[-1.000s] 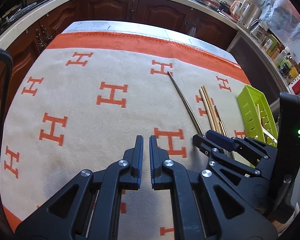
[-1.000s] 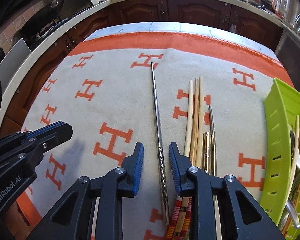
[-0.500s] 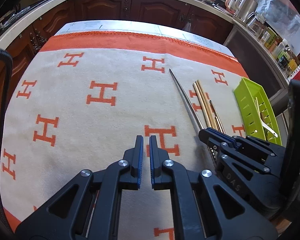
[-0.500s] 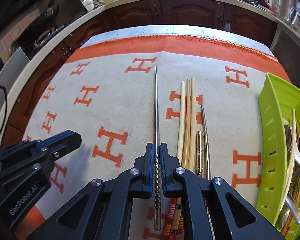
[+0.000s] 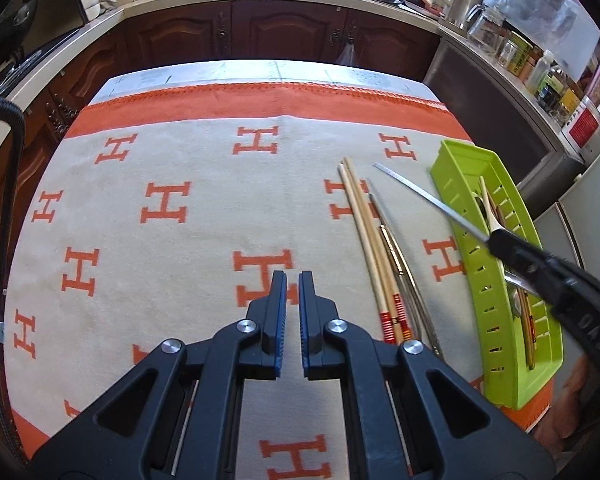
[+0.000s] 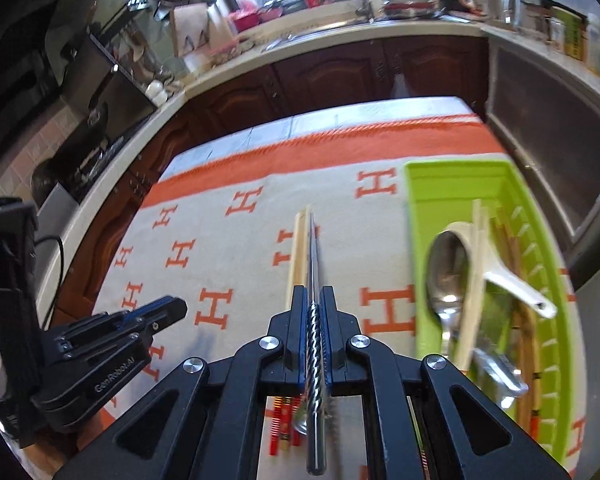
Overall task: Organize utensils
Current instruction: 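Close the right tool on a metal chopstick, then carry the metal chopstick into the green tray with the right tool and release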
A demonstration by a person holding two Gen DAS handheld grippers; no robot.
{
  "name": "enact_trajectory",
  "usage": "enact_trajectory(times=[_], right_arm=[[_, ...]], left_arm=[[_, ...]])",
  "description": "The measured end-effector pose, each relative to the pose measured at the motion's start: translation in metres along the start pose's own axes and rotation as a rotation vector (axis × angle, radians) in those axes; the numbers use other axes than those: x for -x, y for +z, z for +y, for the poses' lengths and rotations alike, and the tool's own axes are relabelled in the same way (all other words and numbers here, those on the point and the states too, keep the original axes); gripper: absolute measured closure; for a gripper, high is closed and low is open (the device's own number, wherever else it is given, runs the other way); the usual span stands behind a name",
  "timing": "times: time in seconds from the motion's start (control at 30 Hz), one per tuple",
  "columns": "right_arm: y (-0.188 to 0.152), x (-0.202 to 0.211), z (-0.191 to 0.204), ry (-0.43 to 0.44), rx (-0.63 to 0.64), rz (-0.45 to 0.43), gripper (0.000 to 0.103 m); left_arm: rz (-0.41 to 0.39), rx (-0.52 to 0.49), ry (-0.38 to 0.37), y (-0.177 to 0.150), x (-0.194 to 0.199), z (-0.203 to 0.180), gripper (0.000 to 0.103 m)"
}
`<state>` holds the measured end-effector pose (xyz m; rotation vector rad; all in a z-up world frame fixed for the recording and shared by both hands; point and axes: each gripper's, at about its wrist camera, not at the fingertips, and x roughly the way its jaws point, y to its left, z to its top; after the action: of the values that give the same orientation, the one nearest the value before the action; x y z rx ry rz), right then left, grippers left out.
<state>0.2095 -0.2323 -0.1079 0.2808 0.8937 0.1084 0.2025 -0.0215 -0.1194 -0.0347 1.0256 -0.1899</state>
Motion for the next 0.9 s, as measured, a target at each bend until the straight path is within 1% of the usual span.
enact_trajectory(times=[0.13,0.2,0.23,0.3,0.37,0.43,0.5,0.57,0.63,0.7,0.73,0.83,0.9], right_arm=[[0.003,0.042,-0.027,-0.015,-0.051,-0.092,0.097],[0.004,0.062,-0.040,-0.044,-0.067,-0.138,0.097],[0.003,0.072,-0.048,-0.076,-0.075,-0.169,0.097],[0.001,0.086,-0.063,-0.130,-0.085,-0.197,0.097],[-0.002,0.093,-0.080,-0.177,-0.098,-0.195,0.097],[-0.007,0.090,-0.096,-0.216,-0.109,-0.164,0.097],[-0.013,0.085,-0.109,-0.218,-0.120,-0.116,0.097],[-0.020,0.078,-0.118,-0.203,-0.122,-0.062,0.096],[-0.024,0.075,-0.123,-0.201,-0.124,-0.033,0.092],[-0.029,0.076,-0.123,-0.197,-0.126,-0.047,0.077],[-0.030,0.080,-0.122,-0.188,-0.121,-0.065,0.074],[-0.031,0.085,-0.118,-0.163,-0.092,-0.096,0.073],[-0.032,0.088,-0.109,-0.137,-0.069,-0.101,0.073]], left_arm=[[0.009,-0.026,-0.005,0.000,-0.001,-0.017,0.100],[0.014,-0.034,-0.012,-0.001,-0.002,-0.024,0.100],[0.017,-0.036,-0.017,0.000,-0.003,-0.026,0.100],[0.025,-0.037,-0.037,0.000,-0.006,-0.030,0.100],[0.038,-0.034,-0.065,0.001,-0.009,-0.034,0.100],[0.048,-0.032,-0.088,0.002,-0.013,-0.036,0.100],[0.058,-0.033,-0.107,0.002,-0.018,-0.038,0.100],[0.068,-0.032,-0.118,0.002,-0.022,-0.039,0.100],[0.083,-0.031,-0.132,0.001,-0.028,-0.040,0.100],[0.097,-0.030,-0.144,0.000,-0.034,-0.041,0.100],[0.101,-0.031,-0.149,0.000,-0.036,-0.042,0.100],[0.111,-0.042,-0.161,-0.002,-0.041,-0.046,0.100],[0.118,-0.046,-0.169,-0.002,-0.044,-0.048,0.100]])
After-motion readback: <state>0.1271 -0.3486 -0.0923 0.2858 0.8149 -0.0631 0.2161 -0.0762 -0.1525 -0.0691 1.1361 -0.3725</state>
